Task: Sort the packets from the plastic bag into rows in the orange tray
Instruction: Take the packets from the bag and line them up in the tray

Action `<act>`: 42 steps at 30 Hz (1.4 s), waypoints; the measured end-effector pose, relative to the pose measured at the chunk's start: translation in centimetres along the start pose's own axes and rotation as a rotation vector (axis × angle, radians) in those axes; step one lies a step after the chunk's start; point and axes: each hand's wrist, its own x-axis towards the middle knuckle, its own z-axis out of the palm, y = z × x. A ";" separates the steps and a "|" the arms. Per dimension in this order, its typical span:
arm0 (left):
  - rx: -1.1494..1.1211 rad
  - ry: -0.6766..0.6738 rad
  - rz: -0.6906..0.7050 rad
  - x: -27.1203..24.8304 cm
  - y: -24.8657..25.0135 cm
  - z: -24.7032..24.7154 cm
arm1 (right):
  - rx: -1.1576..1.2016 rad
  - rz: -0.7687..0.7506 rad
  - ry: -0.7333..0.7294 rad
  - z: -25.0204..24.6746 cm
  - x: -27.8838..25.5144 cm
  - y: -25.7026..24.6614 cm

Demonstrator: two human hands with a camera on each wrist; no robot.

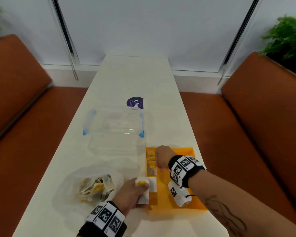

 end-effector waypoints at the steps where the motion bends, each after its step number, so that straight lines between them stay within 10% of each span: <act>1: -0.005 -0.005 0.003 0.0 0.1 0.0 | -0.022 -0.001 -0.011 0.0 0.1 -0.2; 12: 0.019 -0.014 -0.002 -0.5 0.2 0.3 | -0.118 0.010 0.040 -0.3 -1.2 0.0; 21: 0.010 0.024 -0.022 -0.6 -0.1 0.3 | -0.276 -0.265 -0.355 0.6 -3.1 -0.5; 42: 0.036 -0.022 -0.012 -1.1 -0.4 0.0 | -0.150 -0.153 -0.289 0.1 -4.6 0.2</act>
